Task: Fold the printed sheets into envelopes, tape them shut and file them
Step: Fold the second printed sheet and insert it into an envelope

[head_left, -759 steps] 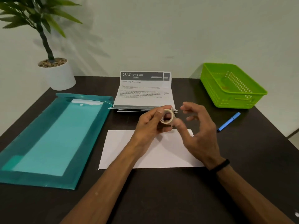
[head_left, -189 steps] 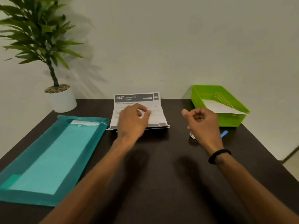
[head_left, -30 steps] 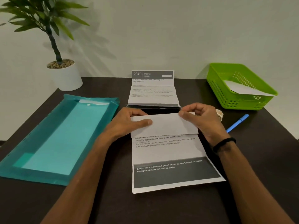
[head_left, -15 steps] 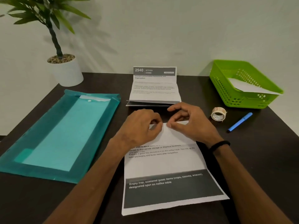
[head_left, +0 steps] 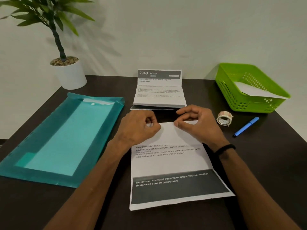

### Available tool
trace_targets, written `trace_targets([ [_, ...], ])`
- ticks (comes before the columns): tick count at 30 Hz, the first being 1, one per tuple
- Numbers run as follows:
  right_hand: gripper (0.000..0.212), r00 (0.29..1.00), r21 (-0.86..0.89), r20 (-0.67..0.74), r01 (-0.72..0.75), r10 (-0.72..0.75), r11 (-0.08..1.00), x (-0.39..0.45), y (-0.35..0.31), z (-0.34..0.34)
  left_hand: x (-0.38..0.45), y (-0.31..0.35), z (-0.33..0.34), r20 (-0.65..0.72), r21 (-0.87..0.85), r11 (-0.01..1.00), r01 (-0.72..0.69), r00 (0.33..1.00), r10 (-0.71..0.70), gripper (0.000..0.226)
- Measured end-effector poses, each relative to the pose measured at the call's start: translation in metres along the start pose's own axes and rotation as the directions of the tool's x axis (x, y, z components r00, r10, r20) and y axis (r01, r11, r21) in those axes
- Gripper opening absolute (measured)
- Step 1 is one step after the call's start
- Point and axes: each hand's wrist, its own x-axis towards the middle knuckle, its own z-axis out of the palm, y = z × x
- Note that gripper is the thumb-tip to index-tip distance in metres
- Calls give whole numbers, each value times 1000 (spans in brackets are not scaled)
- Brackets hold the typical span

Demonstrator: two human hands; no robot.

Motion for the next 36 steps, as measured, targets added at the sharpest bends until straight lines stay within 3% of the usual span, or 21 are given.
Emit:
trace_targets([
  [7,25,990,151,-132,-29,49,988,3,5,-13,5,-14,-11,-153,-278,958,73,981,-119,12],
  [12,23,982,219,-175,-26,65,975,4,6,-15,9,-14,-13,-224,-555,827,88,942,-250,12],
  [15,22,981,237,-180,-22,66,971,5,6,-14,10,-10,-10,-193,-710,698,90,929,-317,8],
  [20,24,979,267,-187,-26,79,963,5,5,-11,6,2,-6,5,-865,468,182,935,-354,13],
  [26,24,964,328,-232,-46,128,943,4,4,-14,7,0,-9,-99,-859,500,113,921,-378,8],
  [36,12,902,489,-343,-67,262,870,7,8,-20,8,-3,-12,-108,-881,462,104,905,-411,10],
])
